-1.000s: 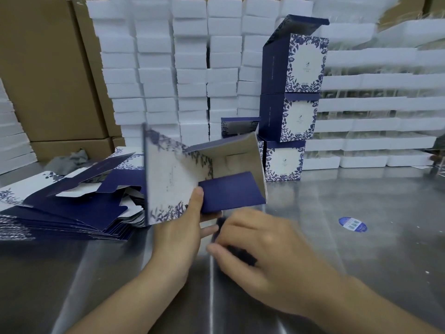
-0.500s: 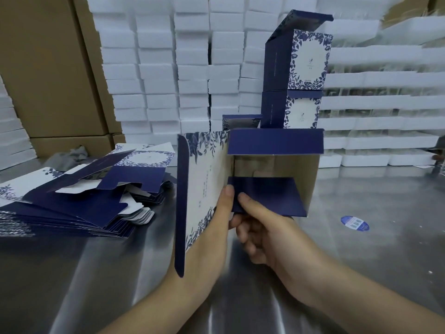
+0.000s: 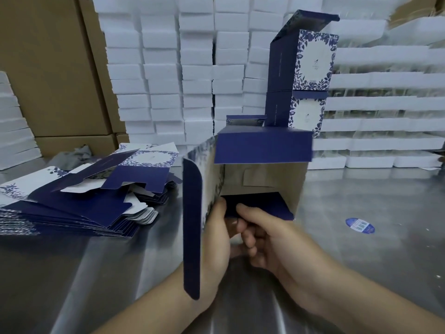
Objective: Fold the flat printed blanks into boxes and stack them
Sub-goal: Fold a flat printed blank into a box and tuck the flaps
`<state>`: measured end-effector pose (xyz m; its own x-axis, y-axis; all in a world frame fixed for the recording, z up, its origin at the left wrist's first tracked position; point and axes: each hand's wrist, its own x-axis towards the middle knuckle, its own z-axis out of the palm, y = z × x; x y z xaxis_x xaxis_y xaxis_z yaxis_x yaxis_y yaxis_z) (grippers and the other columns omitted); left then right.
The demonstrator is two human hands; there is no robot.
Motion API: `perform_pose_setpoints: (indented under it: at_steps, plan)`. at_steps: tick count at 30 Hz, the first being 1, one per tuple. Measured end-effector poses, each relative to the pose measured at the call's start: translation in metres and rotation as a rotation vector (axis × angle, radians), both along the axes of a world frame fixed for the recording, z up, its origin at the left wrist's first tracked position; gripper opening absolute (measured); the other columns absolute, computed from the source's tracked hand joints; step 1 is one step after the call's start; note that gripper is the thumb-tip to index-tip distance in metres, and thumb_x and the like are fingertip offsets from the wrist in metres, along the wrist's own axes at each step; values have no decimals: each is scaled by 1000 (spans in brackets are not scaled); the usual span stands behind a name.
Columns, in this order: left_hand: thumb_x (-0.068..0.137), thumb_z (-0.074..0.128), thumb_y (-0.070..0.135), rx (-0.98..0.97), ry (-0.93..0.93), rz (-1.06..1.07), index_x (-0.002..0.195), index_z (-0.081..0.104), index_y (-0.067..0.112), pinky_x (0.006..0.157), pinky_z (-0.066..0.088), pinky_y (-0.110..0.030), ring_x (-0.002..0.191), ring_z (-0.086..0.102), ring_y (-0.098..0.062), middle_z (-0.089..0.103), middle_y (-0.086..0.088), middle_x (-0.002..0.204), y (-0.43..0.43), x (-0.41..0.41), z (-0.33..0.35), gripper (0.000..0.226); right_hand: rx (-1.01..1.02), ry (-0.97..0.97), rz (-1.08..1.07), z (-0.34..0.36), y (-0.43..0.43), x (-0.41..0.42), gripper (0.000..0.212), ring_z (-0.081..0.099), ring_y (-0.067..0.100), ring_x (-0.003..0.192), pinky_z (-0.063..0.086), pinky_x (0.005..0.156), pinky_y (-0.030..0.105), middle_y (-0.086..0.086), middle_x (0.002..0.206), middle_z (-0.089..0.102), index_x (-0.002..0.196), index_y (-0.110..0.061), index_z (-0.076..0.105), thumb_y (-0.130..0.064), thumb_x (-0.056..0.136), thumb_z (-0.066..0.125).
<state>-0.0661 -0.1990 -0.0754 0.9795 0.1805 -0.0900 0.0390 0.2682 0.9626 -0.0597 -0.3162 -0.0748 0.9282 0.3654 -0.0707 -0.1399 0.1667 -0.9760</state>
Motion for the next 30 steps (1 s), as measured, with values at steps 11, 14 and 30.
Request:
perform_pose_setpoints:
  at_steps: [11, 14, 30]
  plan:
    - [112, 39, 41, -17, -33, 83, 103, 63, 12, 87, 54, -41, 94, 67, -25, 69, -12, 109, 5, -7, 6, 39, 33, 29, -92, -1, -2, 6, 38, 42, 9, 44, 33, 42, 18, -2, 54, 49, 58, -19, 71, -32, 94, 72]
    - [112, 40, 40, -3, -56, 106, 106, 64, 12, 89, 55, -40, 95, 68, -24, 70, -12, 111, 6, -7, 6, 37, 34, 43, -122, -3, -2, 9, 41, 39, 9, 42, 33, 41, 18, -2, 52, 47, 54, -19, 69, -29, 94, 71]
    - [113, 36, 38, 36, -73, 170, 113, 77, 14, 70, 68, -42, 92, 80, -29, 82, -13, 100, 28, 25, -25, 47, -100, -124, -95, -18, -10, 28, 37, 49, 11, 46, 35, 43, 21, 2, 58, 58, 71, -16, 72, -41, 97, 71]
